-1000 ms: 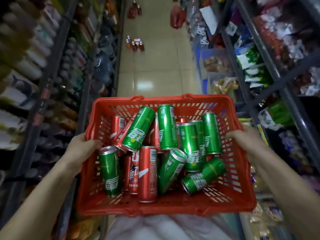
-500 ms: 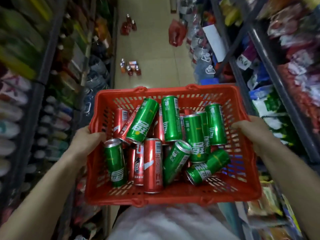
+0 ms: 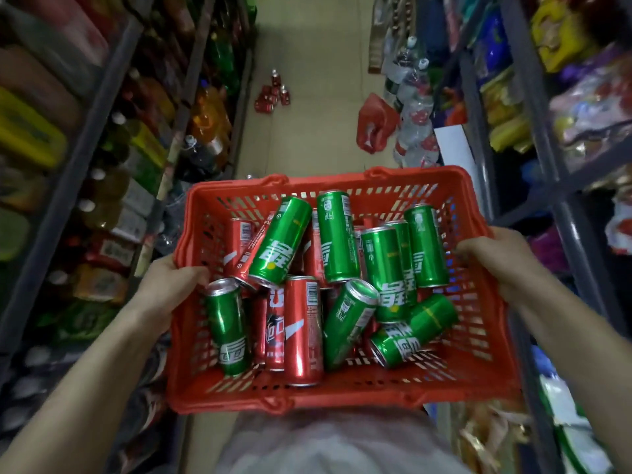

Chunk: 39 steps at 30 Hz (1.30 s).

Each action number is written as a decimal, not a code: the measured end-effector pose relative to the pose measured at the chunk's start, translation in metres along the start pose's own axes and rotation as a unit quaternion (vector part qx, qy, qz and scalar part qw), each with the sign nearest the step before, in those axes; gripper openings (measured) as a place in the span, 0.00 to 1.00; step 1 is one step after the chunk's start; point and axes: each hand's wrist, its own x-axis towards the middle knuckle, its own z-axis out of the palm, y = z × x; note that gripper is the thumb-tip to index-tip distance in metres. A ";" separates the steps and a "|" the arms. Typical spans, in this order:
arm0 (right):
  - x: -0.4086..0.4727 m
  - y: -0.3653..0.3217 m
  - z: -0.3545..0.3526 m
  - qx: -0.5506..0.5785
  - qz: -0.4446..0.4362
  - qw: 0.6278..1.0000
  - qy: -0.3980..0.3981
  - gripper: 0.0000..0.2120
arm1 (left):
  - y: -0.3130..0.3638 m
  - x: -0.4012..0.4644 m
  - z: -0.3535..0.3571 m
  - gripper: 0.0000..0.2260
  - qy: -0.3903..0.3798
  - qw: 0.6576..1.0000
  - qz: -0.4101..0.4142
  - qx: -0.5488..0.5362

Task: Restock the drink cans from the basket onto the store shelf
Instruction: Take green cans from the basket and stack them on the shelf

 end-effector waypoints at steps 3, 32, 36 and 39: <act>0.066 -0.068 0.016 -0.014 -0.012 1.000 -0.003 0.05 | 0.060 0.069 0.029 0.09 -0.015 1.000 -0.002 -0.010; 0.676 -0.687 0.316 -0.283 -0.196 0.925 -0.161 0.08 | 0.466 0.550 0.187 0.13 0.167 0.918 -0.178 -0.312; 0.725 -0.729 0.394 -0.287 -0.215 0.912 -0.199 0.16 | 0.480 0.610 0.195 0.12 0.210 0.895 -0.205 -0.337; 0.755 -0.749 0.453 -0.277 -0.226 0.901 -0.244 0.08 | 0.477 0.650 0.207 0.12 0.241 0.873 -0.238 -0.350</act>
